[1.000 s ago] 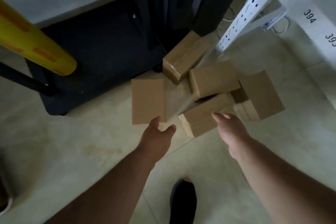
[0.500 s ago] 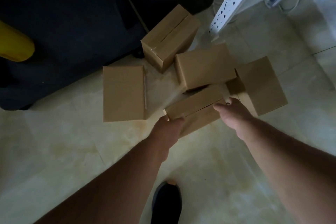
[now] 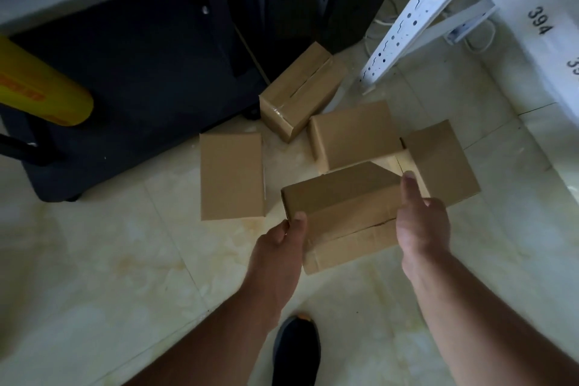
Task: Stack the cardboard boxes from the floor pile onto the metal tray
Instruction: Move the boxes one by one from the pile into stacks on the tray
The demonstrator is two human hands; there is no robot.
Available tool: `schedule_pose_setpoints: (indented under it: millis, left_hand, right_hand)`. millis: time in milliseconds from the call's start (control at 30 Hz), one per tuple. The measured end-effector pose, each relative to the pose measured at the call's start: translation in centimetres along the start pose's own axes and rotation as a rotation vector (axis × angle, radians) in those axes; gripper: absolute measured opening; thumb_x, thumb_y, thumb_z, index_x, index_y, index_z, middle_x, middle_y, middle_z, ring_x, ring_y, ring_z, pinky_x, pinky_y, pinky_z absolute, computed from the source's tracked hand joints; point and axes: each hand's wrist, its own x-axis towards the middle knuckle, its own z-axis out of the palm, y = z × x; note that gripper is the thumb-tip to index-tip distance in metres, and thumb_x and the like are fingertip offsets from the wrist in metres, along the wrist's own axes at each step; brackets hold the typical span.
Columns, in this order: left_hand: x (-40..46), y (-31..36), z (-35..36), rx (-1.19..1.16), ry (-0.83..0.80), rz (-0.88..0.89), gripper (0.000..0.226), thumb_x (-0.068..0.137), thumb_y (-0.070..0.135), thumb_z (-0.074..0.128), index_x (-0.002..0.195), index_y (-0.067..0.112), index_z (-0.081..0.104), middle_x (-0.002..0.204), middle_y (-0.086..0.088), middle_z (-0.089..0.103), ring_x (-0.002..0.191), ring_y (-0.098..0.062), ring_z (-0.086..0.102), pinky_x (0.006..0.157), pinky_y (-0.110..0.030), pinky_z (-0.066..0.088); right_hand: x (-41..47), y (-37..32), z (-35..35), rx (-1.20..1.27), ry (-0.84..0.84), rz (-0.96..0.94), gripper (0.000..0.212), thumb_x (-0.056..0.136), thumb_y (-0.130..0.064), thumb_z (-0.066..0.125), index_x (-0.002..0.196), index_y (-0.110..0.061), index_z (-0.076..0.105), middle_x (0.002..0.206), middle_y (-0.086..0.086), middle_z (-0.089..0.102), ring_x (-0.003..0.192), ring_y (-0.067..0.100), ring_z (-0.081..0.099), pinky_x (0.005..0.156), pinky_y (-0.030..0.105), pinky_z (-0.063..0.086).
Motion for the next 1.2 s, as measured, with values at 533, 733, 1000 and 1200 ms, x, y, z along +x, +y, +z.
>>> schedule_pose_setpoints:
  millis: [533, 733, 1000, 1200]
  left_hand:
    - [-8.6, 0.3, -22.6, -0.18, 0.361, 0.229, 0.041, 0.099, 0.048, 0.054, 0.138, 0.037, 0.055, 0.129, 0.011, 0.062, 0.113, -0.015, 0.06, 0.098, -0.039, 0.049]
    - [-12.7, -3.7, -33.2, -0.228, 0.425, 0.218, 0.036, 0.099, 0.046, 0.054, 0.134, 0.041, 0.059, 0.129, 0.009, 0.059, 0.1, 0.004, 0.054, 0.091, -0.029, 0.037]
    - [-18.7, -10.8, -46.0, -0.449, 0.582, 0.176, 0.027, 0.095, 0.05, 0.062, 0.118, 0.036, 0.063, 0.108, 0.015, 0.071, 0.094, 0.001, 0.063, 0.072, -0.019, 0.043]
    - [-22.0, -15.5, -53.2, -0.724, 0.665, 0.134, 0.026, 0.091, 0.041, 0.072, 0.112, 0.029, 0.063, 0.103, 0.011, 0.073, 0.096, -0.007, 0.069, 0.1, -0.047, 0.055]
  right_hand:
    - [-22.9, -0.5, 7.9, 0.121, -0.267, -0.198, 0.034, 0.096, -0.051, 0.062, 0.097, -0.017, 0.069, 0.093, 0.003, 0.071, 0.087, 0.023, 0.065, 0.069, 0.035, 0.044]
    - [-33.2, -1.2, 13.1, 0.008, -0.439, -0.304, 0.03, 0.098, -0.053, 0.056, 0.101, -0.026, 0.069, 0.101, -0.006, 0.071, 0.094, 0.016, 0.066, 0.071, 0.033, 0.048]
    - [-46.7, -0.4, 20.5, -0.161, -0.613, -0.461, 0.028, 0.1, -0.049, 0.056, 0.094, -0.026, 0.07, 0.094, -0.003, 0.071, 0.089, 0.017, 0.066, 0.069, 0.033, 0.047]
    - [-56.1, -1.8, 25.9, -0.337, -0.74, -0.716, 0.027, 0.101, -0.043, 0.056, 0.091, -0.023, 0.07, 0.091, -0.007, 0.07, 0.085, 0.012, 0.064, 0.066, 0.028, 0.045]
